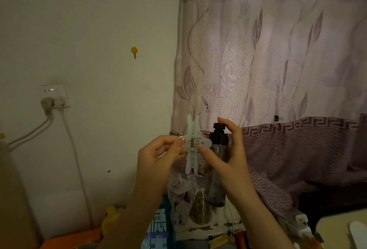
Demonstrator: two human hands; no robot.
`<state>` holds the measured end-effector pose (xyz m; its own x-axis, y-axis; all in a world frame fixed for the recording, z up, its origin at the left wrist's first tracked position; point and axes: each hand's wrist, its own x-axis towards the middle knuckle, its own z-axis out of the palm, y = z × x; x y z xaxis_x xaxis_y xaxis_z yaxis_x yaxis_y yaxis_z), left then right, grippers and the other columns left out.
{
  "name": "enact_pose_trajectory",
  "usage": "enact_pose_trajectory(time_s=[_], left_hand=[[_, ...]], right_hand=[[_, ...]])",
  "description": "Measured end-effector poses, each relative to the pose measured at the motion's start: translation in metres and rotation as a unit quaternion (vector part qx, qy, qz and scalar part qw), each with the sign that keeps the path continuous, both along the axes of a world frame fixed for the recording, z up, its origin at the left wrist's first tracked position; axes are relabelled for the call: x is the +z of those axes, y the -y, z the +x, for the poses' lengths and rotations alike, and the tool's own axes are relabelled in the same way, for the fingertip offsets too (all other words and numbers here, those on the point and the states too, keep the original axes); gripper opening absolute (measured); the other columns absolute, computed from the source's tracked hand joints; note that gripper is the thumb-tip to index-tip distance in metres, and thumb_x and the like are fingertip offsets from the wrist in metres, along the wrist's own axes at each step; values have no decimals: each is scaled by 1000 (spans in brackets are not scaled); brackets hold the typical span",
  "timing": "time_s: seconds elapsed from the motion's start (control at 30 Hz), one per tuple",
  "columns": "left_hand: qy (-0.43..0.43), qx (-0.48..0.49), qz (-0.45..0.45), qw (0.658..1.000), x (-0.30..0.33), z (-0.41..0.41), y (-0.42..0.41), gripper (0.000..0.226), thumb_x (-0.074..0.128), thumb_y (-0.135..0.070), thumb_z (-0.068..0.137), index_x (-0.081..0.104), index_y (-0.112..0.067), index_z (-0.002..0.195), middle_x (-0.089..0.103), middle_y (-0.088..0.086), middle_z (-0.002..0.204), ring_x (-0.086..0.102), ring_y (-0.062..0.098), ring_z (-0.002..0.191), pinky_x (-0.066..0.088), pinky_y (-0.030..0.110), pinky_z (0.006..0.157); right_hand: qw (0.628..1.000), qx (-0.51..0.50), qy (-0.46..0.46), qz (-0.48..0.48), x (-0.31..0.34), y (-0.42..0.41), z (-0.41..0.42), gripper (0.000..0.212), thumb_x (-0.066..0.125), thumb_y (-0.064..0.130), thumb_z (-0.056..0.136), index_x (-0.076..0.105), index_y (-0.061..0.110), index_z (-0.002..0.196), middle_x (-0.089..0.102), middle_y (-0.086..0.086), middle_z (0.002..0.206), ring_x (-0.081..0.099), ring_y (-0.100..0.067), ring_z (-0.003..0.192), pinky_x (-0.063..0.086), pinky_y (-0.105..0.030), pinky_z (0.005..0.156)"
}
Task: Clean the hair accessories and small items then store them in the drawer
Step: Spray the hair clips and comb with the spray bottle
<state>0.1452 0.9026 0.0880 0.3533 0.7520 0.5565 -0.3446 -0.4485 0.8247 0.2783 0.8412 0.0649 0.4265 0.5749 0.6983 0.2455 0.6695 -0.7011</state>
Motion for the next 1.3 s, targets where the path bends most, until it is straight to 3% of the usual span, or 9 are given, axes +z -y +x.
enact_pose_trajectory(time_s=[0.1, 0.2, 0.27, 0.37, 0.47, 0.73, 0.97, 1.13, 1.3], left_hand=[[-40, 5, 36, 999, 3, -2, -6, 19, 66, -23, 70, 69, -9, 83, 73, 4, 74, 70, 15, 68, 54, 17, 61], [-75, 4, 67, 995, 11, -5, -9, 29, 69, -26, 63, 69, -15, 90, 71, 5, 78, 70, 14, 69, 53, 15, 62], [-109, 8, 104, 989, 18, -6, -13, 39, 69, -31, 61, 65, -26, 100, 69, -5, 89, 70, 8, 78, 51, 12, 67], [-178, -25, 202, 963, 29, -7, -24, 48, 65, -36, 69, 57, -37, 115, 62, -20, 111, 61, -6, 100, 43, 5, 83], [-239, -59, 257, 935, 41, -5, -35, 46, 63, -33, 75, 58, -34, 121, 61, -16, 121, 56, -5, 111, 39, 6, 91], [-319, -150, 266, 898, 58, 7, -47, 43, 74, -11, 71, 66, -22, 112, 73, -13, 99, 67, 4, 98, 47, 12, 87], [-313, -139, 281, 897, 56, 13, -54, 34, 75, -4, 71, 71, -18, 102, 74, -8, 95, 70, 8, 89, 51, 16, 84], [-291, -122, 290, 903, 51, 11, -59, 27, 73, -19, 69, 72, -19, 96, 74, -11, 92, 69, 8, 87, 54, 21, 82], [-208, -76, 226, 949, 45, 7, -65, 26, 71, -23, 64, 73, -18, 89, 73, 1, 89, 71, 13, 82, 54, 18, 75]], right_hand=[[1000, 13, -10, -14, 0, 4, 3, 63, 70, 17, 71, 43, 29, 126, 66, 15, 96, 69, -12, 85, 58, -29, 61], [999, 19, -9, -31, -3, 3, 13, 61, 73, 22, 71, 47, 38, 124, 64, -2, 110, 67, -21, 97, 58, -35, 70], [999, 32, -16, -41, -2, 4, 19, 60, 73, 24, 71, 49, 40, 123, 62, -7, 117, 66, -23, 102, 57, -32, 74], [996, 65, -3, -63, 1, 8, 29, 61, 72, 19, 71, 49, 36, 125, 66, -1, 111, 67, -21, 101, 56, -28, 77], [991, 108, 15, -82, 3, 11, 35, 60, 67, 10, 75, 46, 29, 128, 69, 4, 109, 68, -22, 100, 55, -26, 76], [983, 138, 26, -121, -3, 13, 42, 56, 66, 8, 80, 45, 25, 129, 67, 5, 112, 68, -21, 100, 55, -27, 77], [982, 137, 23, -128, -4, 11, 47, 56, 67, 6, 81, 45, 25, 129, 68, 9, 109, 68, -18, 95, 54, -25, 77], [985, 126, 5, -121, -7, 6, 53, 54, 68, 11, 82, 48, 31, 128, 70, -2, 105, 69, -19, 90, 55, -26, 73], [993, 82, -22, -87, -7, 4, 55, 52, 65, 22, 85, 44, 35, 131, 71, -9, 107, 69, -24, 97, 56, -28, 68]])
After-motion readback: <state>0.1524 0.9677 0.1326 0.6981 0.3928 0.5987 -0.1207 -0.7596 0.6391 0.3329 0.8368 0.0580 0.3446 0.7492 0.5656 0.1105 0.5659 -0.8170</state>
